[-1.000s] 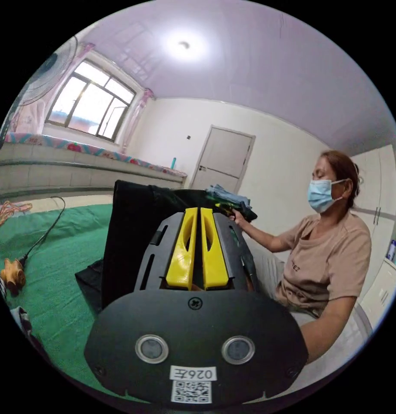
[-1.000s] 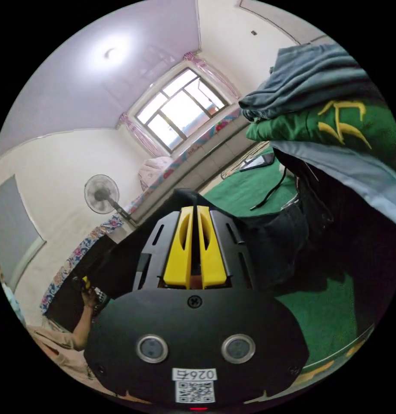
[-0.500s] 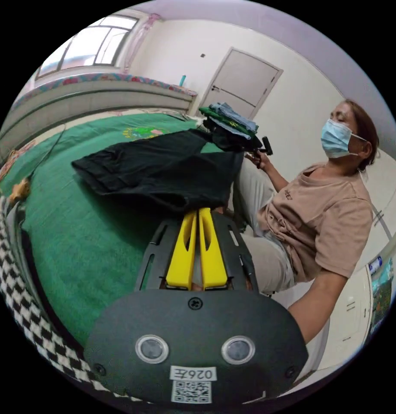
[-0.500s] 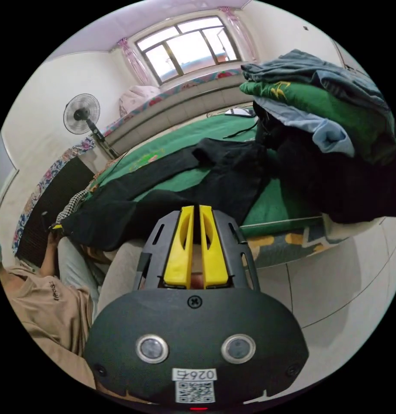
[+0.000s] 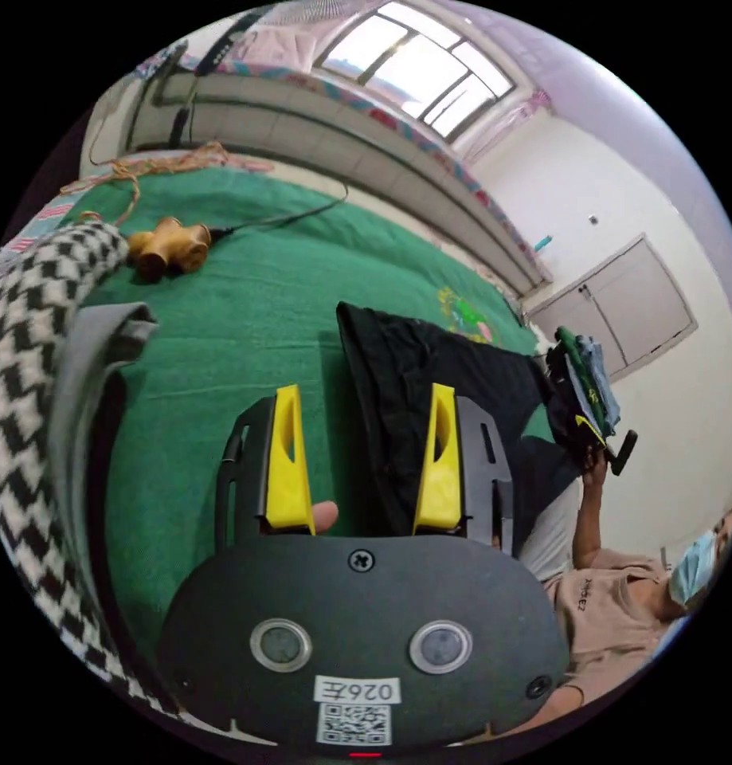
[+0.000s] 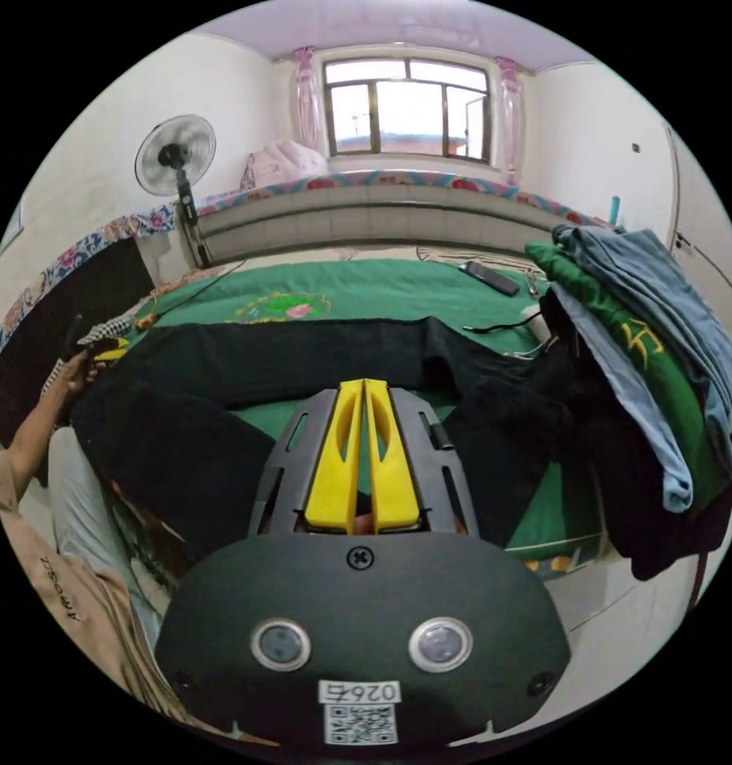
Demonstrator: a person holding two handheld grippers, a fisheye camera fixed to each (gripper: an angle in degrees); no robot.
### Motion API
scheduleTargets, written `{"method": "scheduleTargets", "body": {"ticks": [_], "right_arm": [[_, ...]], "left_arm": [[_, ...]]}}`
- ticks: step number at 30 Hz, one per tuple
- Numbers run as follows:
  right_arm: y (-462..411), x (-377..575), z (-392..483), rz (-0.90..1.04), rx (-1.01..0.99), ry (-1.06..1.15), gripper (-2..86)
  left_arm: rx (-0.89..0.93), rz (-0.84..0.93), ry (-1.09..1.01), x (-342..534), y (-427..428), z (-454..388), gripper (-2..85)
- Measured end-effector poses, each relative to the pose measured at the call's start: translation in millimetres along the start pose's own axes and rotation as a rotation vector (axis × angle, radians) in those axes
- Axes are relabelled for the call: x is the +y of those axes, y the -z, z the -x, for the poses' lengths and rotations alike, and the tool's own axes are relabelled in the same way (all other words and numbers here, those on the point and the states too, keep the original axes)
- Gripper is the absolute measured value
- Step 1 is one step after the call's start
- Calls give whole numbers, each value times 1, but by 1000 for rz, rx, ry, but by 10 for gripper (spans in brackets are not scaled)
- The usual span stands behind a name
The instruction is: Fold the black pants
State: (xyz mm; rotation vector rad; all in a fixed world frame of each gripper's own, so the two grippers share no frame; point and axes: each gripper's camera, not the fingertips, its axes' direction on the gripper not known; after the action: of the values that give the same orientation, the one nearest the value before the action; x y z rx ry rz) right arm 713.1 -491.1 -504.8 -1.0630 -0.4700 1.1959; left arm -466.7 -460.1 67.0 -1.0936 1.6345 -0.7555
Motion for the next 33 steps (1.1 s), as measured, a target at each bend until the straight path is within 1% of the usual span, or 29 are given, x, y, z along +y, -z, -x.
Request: {"method": "scheduleTargets", "body": {"ticks": [1, 2, 3, 4, 5, 6, 7, 9, 11, 12, 14, 16, 18, 21, 23, 25, 27, 29, 31, 33], "right_arm": [[-19, -4, 6, 64, 20, 21, -9], [-37, -7, 9, 133, 36, 38, -9], [-46, -8, 10, 168, 39, 47, -9], [-63, -9, 10, 230, 32, 57, -9], [-76, -12, 9, 295, 9, 63, -9], [-80, -13, 7, 318, -3, 56, -9], [-87, -14, 4, 345, -31, 38, -9], [-89, -16, 1, 350, -36, 18, -9], [-82, -19, -1, 324, -27, -4, -9], [-79, -19, -2, 313, -25, -15, -9], [-70, -25, -13, 264, 5, -77, -9], [-68, -33, -28, 240, 72, -126, -8], [-70, -45, -45, 230, 148, -165, -5], [-85, -67, -77, 227, 285, -229, 8], [-102, -83, -105, 220, 389, -287, 42], [-115, -91, -128, 229, 430, -348, 57], [-133, -94, -150, 242, 407, -385, 54], [-163, -91, -174, 370, 339, -387, 38], [-145, -90, -179, 314, 330, -432, 32], [-129, -84, -178, 279, 256, -410, 32]], "left_arm": [[-125, 33, 44, -12, -10, -8, 159], [-206, 52, 37, -17, -11, -14, 137], [-278, 111, 2, -26, -20, -26, 126], [-321, 137, -47, -32, -25, -38, 90], [-285, 149, -103, -34, -26, -45, 59], [-224, 146, -113, -38, -27, -52, 25], [-260, 145, -144, -40, -26, -60, 17], [-292, 134, -180, -42, -21, -68, 10], [-233, 88, -179, -45, -2, -67, 6], [-192, 65, -154, -49, 12, -58, 5], [-182, 45, -89, -56, 30, -41, 4], [-275, 46, 0, -66, 51, -19, 3], [-350, 91, 40, -73, 56, -6, 4], [-368, 140, 53, -77, 48, 3, 6], [-403, 152, 47, -79, 42, 2, 9], [-447, 170, 47, -81, 36, 1, 13], [-454, 169, 61, -81, 36, 2, 20], [-440, 148, 65, -79, 41, 2, 32], [-443, 104, -5, -69, 59, -5, 53], [-482, 38, 31, -55, 83, -11, 58]]}}
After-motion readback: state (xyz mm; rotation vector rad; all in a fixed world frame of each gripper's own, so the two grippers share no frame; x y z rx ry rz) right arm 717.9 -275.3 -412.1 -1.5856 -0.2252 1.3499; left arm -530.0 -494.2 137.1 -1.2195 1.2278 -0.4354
